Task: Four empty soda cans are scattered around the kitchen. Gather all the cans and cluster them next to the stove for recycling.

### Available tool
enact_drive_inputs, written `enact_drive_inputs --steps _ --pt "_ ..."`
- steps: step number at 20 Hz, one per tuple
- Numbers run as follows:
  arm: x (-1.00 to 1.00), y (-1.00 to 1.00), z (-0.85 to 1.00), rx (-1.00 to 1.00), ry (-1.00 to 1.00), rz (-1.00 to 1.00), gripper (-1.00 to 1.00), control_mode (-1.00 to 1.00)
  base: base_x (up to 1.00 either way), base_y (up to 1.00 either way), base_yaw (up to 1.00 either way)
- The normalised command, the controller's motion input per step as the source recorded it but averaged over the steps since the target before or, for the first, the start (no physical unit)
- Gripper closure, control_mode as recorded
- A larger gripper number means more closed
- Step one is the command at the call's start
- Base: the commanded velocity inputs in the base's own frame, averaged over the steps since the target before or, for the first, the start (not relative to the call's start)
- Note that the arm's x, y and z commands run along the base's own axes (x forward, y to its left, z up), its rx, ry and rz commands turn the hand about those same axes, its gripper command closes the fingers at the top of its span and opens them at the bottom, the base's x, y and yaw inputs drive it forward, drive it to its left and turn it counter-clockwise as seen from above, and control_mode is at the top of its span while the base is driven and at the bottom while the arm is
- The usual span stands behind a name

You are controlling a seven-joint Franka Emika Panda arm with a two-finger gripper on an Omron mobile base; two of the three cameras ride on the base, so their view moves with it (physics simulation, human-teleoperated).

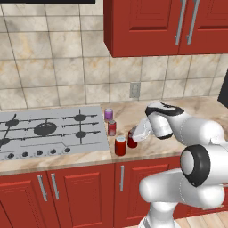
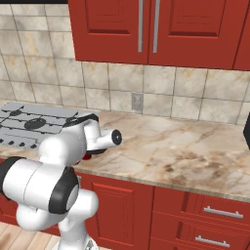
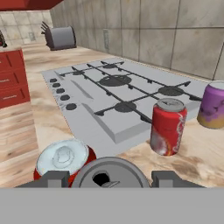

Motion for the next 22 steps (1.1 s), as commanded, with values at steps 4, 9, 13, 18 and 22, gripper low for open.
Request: enact_drive_inputs --steps 4,9,13,18,22 --pt "0.02 0.0 -0.08 0.0 0.0 0.03 1.0 -1.0 0.0 0.0 0.0" --pt "0.09 0.0 0.0 0.0 0.0 0.02 1.0 -1.0 0.0 0.0 0.0" --pt "0.23 0.0 0.0 0.0 0.0 0.0 1.0 -1.0 0.0 0.0 0.0" --pt "0.21 0.0 0.0 0.0 0.0 0.0 1.0 -1.0 0.0 0.0 0.0" --pt "0.22 0.0 0.0 0.0 0.0 0.02 1.0 -1.0 0.0 0.0 0.0"
